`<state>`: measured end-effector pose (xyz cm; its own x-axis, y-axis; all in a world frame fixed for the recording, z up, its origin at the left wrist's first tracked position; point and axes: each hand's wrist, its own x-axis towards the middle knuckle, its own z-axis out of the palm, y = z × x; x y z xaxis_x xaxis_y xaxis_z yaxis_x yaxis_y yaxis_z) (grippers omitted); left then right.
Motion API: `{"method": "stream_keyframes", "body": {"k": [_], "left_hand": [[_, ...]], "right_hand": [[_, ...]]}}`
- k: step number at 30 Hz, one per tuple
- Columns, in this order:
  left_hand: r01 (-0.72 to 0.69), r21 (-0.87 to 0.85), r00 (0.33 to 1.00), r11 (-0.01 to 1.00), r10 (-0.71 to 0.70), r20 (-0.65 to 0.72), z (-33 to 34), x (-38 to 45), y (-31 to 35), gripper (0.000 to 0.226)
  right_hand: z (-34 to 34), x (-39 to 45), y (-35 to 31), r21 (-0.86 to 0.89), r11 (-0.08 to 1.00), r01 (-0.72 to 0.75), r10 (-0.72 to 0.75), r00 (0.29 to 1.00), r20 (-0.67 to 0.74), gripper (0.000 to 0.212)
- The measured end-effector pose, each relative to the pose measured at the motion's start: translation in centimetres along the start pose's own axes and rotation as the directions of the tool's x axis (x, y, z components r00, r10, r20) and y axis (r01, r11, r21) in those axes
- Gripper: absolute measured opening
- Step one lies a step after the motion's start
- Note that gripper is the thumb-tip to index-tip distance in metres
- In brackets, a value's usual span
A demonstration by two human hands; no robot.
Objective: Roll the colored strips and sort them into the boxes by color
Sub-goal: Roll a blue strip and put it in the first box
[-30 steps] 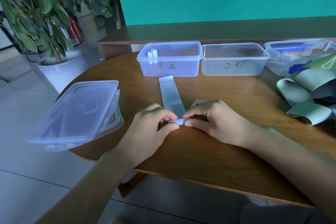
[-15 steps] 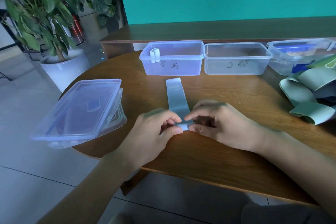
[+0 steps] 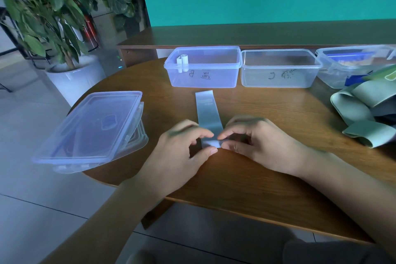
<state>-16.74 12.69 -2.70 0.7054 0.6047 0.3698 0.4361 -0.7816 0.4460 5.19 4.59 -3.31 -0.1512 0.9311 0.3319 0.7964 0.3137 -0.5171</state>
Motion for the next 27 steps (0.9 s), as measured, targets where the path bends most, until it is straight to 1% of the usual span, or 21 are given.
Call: {"method": "stream_keyframes", "body": {"k": [3, 8, 11, 15, 18, 23, 27], "left_hand": [[-0.039, 0.016, 0.999, 0.999, 0.038, 0.005, 0.0, 0.2, -0.1, 0.017], [-0.002, 0.013, 1.000, 1.000, 0.002, 0.019, 0.3, 0.6, -0.3, 0.014], [0.001, 0.010, 1.000, 1.000, -0.002, 0.007, 0.5, 0.8, -0.4, 0.012], [0.000, 0.042, 1.000, 0.999, 0.000, 0.010, 0.7, 1.0, -0.7, 0.020], [-0.001, 0.048, 1.000, 0.999, 0.002, -0.015, 0.7, 1.0, -0.8, 0.025], [0.011, 0.049, 1.000, 0.999, -0.012, 0.008, 0.7, 1.1, -0.6, 0.019], [0.007, 0.043, 1.000, 0.999, -0.006, -0.030, 0.9, 1.4, -1.0, 0.015]], "right_hand": [[-0.1, 0.1, 0.1, -0.003, 1.000, 0.008, -0.008, 1.000, -0.006, 0.018], [0.2, 0.1, 0.1, -0.043, 0.999, 0.002, -0.004, 0.999, -0.043, 0.021], [0.4, 0.0, 0.0, -0.025, 1.000, 0.014, -0.016, 0.998, -0.068, 0.018], [0.3, 0.3, 0.1, -0.013, 1.000, -0.004, 0.004, 0.999, -0.042, 0.020], [0.4, 0.6, 0.3, -0.019, 1.000, -0.024, 0.023, 0.999, -0.039, 0.023], [0.5, 0.7, 0.6, -0.046, 0.998, -0.036, 0.034, 0.998, -0.051, 0.023], [0.7, 0.9, 0.7, -0.065, 0.997, -0.033, 0.028, 0.996, -0.080, 0.023]]}}
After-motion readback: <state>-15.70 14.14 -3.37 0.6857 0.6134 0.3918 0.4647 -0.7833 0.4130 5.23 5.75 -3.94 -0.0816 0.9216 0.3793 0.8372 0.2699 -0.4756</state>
